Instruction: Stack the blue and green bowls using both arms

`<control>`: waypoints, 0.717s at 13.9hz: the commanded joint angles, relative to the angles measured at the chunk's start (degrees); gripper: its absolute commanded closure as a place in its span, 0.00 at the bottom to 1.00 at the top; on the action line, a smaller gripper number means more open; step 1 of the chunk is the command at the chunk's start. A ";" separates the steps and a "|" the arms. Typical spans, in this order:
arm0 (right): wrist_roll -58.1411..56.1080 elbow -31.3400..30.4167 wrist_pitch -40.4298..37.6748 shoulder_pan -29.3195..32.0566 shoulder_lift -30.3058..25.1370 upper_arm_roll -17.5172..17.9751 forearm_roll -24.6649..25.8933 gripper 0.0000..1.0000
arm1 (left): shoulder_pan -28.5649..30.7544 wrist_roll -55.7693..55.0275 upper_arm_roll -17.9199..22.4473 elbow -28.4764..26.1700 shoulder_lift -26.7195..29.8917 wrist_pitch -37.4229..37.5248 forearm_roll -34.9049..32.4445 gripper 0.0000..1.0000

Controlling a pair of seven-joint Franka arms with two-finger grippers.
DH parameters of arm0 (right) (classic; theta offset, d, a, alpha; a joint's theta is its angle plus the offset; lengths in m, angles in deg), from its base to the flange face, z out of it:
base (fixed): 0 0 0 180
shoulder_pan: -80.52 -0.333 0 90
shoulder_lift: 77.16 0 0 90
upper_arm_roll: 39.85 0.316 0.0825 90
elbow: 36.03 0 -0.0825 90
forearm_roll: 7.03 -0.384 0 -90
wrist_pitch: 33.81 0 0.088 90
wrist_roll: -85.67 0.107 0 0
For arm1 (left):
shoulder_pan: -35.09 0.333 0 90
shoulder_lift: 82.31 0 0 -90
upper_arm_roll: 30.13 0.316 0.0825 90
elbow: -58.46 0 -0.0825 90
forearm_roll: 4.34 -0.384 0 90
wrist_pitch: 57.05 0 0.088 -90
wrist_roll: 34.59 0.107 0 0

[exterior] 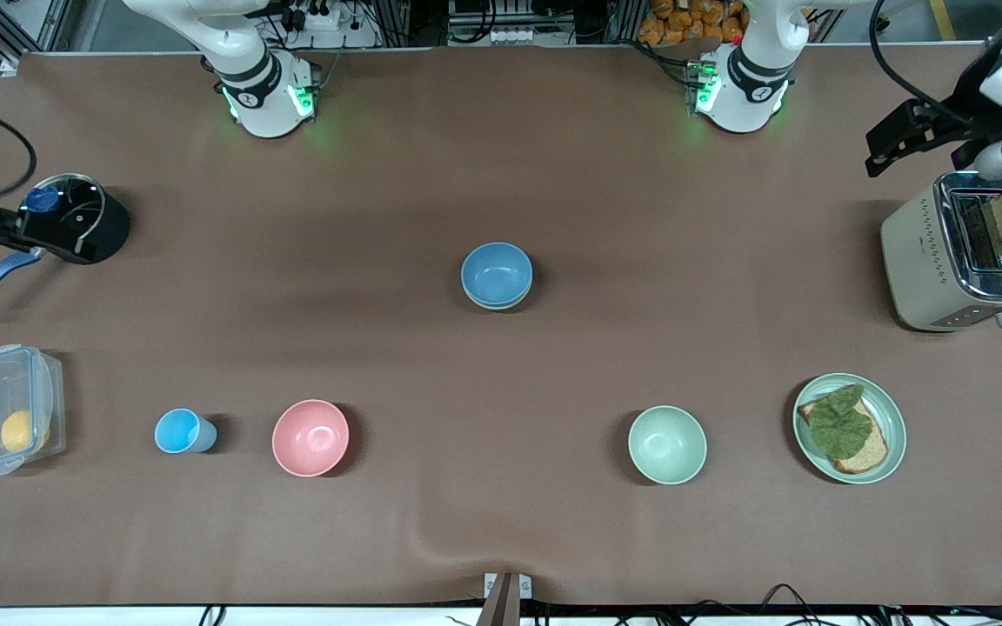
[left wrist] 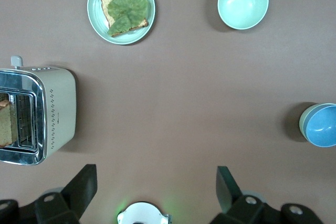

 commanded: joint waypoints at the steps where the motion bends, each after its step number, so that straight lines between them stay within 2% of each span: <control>1: -9.10 -0.57 3.18 4.04 -0.21 3.25 1.28 0.00 | -0.11 0.88 0.24 0.48 -0.51 0.87 1.38 0.00; 4: -10.11 0.65 4.52 4.66 -1.08 4.21 2.24 0.00 | -0.02 0.44 0.50 0.48 -0.86 0.78 1.47 0.00; 5: -9.32 0.22 3.91 4.84 -2.91 7.70 5.46 0.00 | -0.02 0.36 0.50 0.56 -0.86 0.78 1.64 0.00; 6: -7.05 0.04 3.03 5.45 -3.37 9.30 6.54 0.00 | 0.15 0.36 0.50 0.56 -0.86 0.70 2.34 0.00; 10: -3.86 0.39 0.56 5.19 -3.63 9.57 6.72 0.00 | -0.02 1.06 0.59 0.65 -3.15 0.17 2.78 0.00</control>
